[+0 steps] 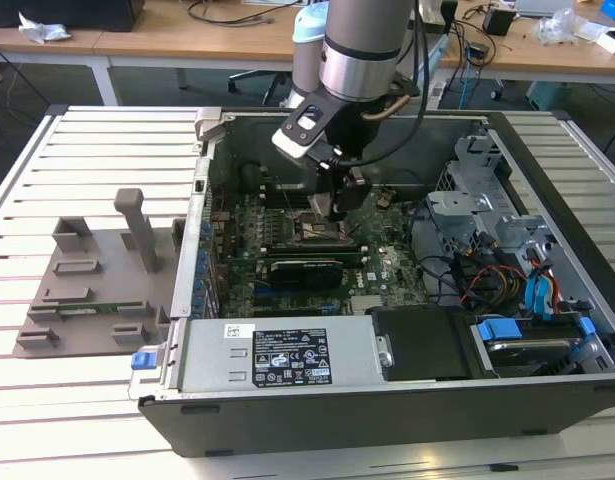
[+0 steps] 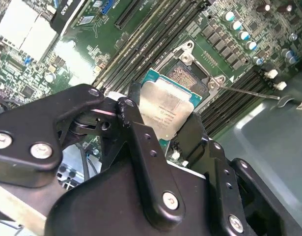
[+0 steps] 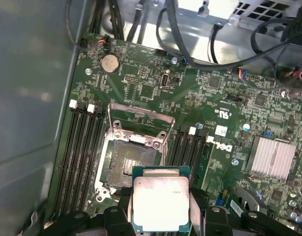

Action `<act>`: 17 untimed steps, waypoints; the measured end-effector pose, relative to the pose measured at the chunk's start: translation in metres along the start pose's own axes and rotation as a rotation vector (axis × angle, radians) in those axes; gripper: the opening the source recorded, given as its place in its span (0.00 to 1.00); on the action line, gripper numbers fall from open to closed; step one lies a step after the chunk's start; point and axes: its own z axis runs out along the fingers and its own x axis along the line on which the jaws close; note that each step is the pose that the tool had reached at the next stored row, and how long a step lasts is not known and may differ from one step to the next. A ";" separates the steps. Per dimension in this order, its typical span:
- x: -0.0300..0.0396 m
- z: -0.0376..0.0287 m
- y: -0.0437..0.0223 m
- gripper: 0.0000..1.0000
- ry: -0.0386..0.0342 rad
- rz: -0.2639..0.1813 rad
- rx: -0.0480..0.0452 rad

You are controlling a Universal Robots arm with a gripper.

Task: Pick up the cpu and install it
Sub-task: 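Place the cpu into insertion slot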

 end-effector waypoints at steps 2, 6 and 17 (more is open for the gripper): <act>0.0000 0.0000 0.0000 0.55 0.0010 0.020 -0.0001; 0.0000 0.0001 0.0000 0.55 0.0034 0.074 -0.0004; 0.0000 0.0002 0.0000 0.55 0.0090 0.194 -0.0013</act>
